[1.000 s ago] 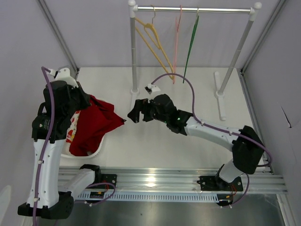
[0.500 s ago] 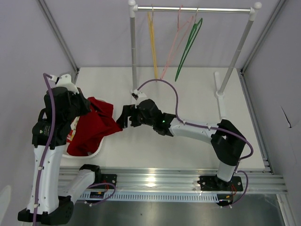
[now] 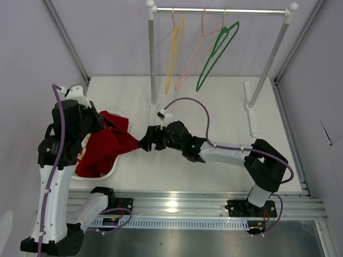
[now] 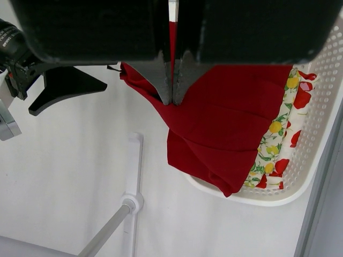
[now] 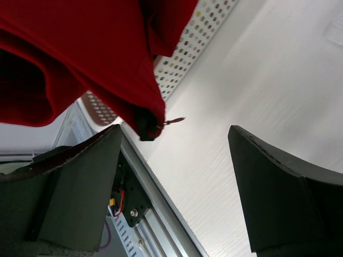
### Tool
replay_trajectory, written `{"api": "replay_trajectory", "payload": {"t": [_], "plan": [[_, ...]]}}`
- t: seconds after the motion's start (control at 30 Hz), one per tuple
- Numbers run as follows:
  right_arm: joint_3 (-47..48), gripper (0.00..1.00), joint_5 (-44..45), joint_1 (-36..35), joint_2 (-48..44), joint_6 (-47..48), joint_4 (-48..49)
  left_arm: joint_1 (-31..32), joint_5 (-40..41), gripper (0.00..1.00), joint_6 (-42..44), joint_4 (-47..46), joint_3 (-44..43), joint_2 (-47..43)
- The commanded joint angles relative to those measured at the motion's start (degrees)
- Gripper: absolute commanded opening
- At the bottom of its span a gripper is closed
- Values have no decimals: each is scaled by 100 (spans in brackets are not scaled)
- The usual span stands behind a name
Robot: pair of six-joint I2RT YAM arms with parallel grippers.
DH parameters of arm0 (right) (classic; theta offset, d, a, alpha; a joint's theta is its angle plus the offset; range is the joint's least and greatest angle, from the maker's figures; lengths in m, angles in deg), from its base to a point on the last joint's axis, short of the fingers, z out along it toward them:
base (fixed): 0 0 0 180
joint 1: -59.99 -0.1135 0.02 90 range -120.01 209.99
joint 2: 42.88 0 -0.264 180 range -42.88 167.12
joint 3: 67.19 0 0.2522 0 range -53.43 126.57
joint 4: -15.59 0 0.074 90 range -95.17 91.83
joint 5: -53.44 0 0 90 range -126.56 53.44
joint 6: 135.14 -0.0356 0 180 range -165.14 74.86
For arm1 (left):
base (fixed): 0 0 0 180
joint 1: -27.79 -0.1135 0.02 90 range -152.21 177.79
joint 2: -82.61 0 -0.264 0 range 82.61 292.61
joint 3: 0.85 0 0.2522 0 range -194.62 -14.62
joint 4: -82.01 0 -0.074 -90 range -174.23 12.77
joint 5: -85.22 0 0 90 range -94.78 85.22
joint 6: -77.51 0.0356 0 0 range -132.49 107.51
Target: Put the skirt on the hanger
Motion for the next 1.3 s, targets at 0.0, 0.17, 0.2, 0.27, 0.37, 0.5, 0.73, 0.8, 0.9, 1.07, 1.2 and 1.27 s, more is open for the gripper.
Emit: {"api": "replay_trajectory", "payload": {"t": [0.0,0.17,0.2,0.27,0.37,0.5,0.73,0.8,0.9,1.07,1.2,1.27], "plan": [[-19,85,-191,-146,-209,270,812,33,-118,0,94,-258,-46,-30],[42,85,-157,-278,45,323,857,33,-153,0,103,-293,-20,-3],[182,84,-148,-287,116,341,814,41,-153,0,103,-293,-29,-12],[332,85,-78,-296,309,393,690,33,-161,0,112,-284,-46,5],[621,85,98,-296,572,516,568,33,-153,0,129,-258,-64,-3],[965,82,116,-278,907,640,566,33,-170,0,156,-249,-64,5],[1220,15,309,-296,874,684,576,33,-170,0,200,-153,-134,14],[1071,0,764,-375,602,789,410,33,-153,0,244,-144,-178,5],[930,0,1310,-515,-154,1034,50,33,-240,0,253,-108,-371,49],[1193,0,2128,-691,-1315,1579,-838,33,-609,0,147,-214,-871,207],[1570,0,2383,-718,-1860,2036,-1462,41,-1223,0,24,-345,-1276,496],[1738,0,2558,-718,-2105,2212,-1812,59,-1707,0,-107,-538,-1417,638]]}}
